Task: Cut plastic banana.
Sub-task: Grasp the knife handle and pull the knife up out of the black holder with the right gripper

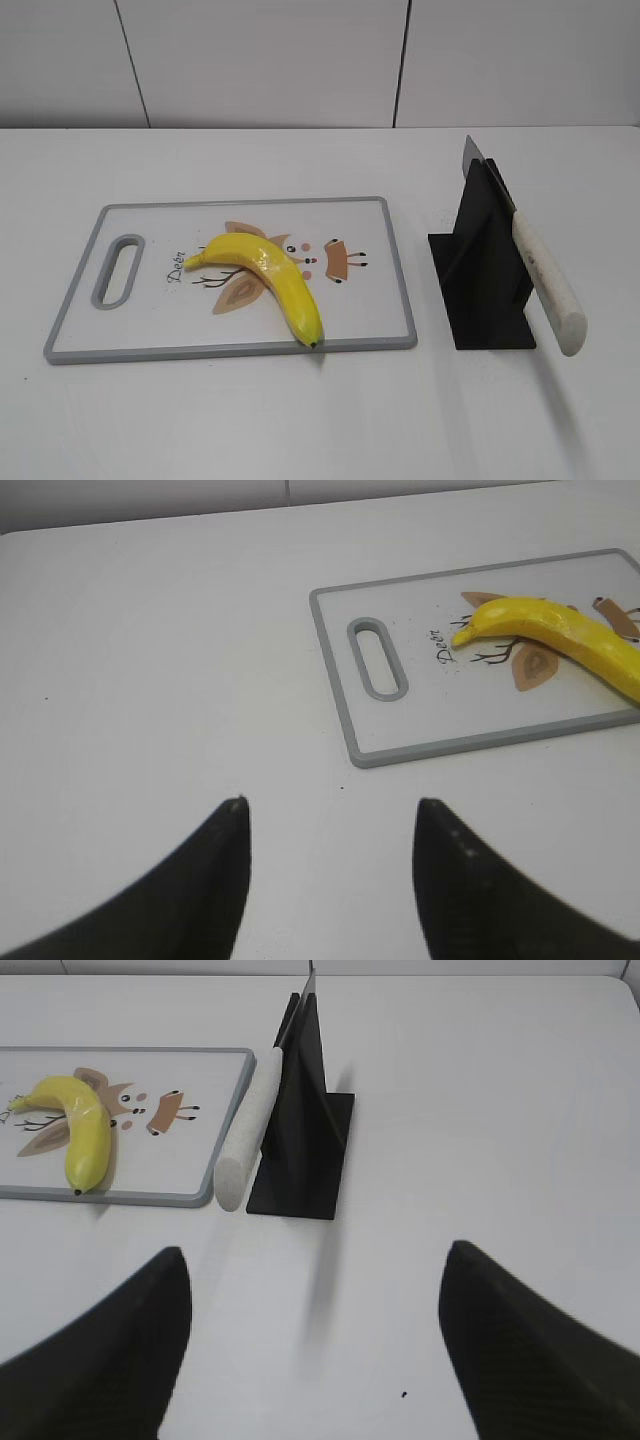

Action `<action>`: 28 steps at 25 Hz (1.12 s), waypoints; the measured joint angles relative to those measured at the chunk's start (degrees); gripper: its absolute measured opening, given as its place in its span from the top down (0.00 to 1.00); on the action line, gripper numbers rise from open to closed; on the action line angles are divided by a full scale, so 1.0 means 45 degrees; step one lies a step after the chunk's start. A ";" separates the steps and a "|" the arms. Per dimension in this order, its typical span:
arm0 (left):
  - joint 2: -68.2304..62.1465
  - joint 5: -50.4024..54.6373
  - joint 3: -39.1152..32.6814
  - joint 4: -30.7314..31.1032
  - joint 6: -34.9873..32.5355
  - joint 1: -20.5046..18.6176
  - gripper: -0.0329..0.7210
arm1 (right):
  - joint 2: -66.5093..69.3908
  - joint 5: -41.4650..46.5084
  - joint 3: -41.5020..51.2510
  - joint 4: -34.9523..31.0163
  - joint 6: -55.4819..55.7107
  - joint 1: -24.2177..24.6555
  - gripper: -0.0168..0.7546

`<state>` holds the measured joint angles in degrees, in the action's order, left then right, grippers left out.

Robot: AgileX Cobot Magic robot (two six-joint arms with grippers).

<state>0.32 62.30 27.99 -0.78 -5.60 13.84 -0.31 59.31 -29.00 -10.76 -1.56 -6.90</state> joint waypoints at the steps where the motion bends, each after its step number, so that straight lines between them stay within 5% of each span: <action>1: 0.0000 0.0000 0.0000 0.0000 0.0000 0.0000 0.31 | 0.0000 0.0000 0.0000 0.0000 0.0000 0.0000 0.21; 28: 0.0000 -0.0011 0.0000 0.0000 0.0000 0.0000 0.31 | 0.0131 -0.0023 -0.0264 0.0128 0.0000 0.0000 0.21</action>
<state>0.32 62.25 27.99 -0.78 -5.60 13.84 0.28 59.21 -30.18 -10.18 -1.56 -6.90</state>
